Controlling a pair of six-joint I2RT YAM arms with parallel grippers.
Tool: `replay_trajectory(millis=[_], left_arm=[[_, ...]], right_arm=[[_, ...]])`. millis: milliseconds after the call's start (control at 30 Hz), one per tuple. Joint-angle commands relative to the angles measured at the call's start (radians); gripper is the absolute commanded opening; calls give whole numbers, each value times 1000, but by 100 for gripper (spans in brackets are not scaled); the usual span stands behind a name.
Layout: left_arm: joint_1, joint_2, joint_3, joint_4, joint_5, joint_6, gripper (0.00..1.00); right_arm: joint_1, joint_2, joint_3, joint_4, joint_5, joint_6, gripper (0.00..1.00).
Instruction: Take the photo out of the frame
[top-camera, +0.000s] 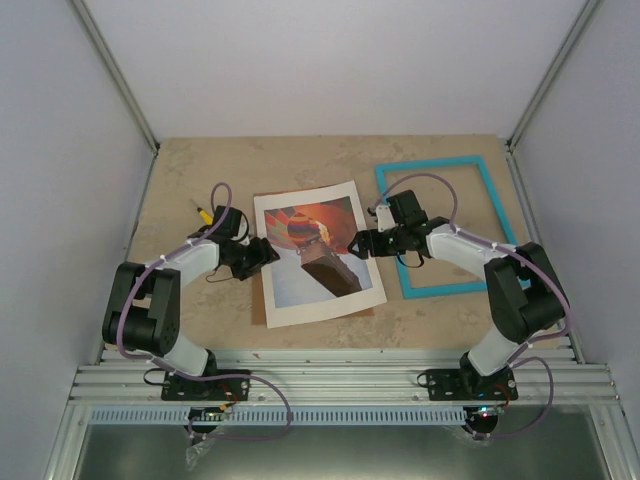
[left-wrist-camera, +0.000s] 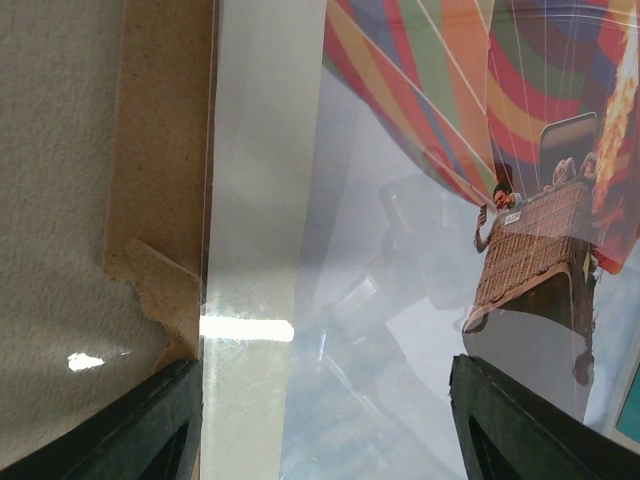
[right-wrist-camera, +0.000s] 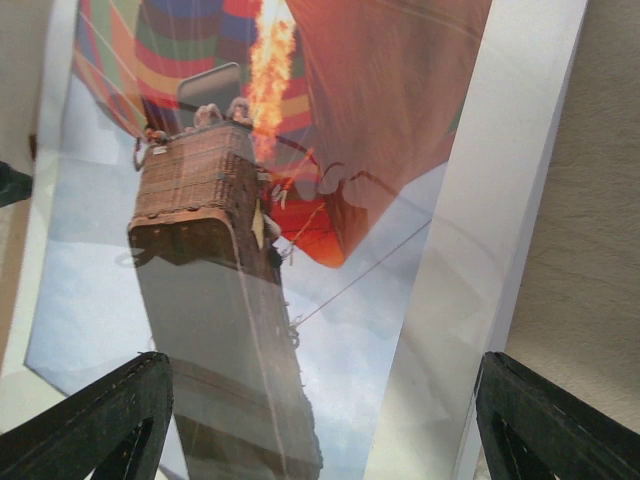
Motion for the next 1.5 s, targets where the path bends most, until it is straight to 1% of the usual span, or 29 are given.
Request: replay_trajectory(millis=[0, 167, 500, 867, 1033, 1300, 1467], left_arm=[[-7, -5, -6, -32, -27, 16, 70], [-7, -13, -7, -28, -25, 11, 70], [-7, -16, -40, -2, -10, -7, 70], [-6, -100, 2, -76, -120, 2, 76], [-5, -110, 6, -90, -147, -2, 78], [-2, -139, 11, -128, -240, -1, 82], [1, -148, 12, -135, -261, -3, 84]], right_arm=[[12, -29, 16, 25, -80, 18, 82], [12, -3, 0, 51, -76, 41, 81], [12, 58, -34, 134, -116, 78, 78], [19, 76, -34, 155, -167, 85, 78], [32, 77, -29, 170, -180, 99, 78], [74, 107, 0, 181, -184, 123, 78], [95, 122, 20, 203, -203, 146, 77]])
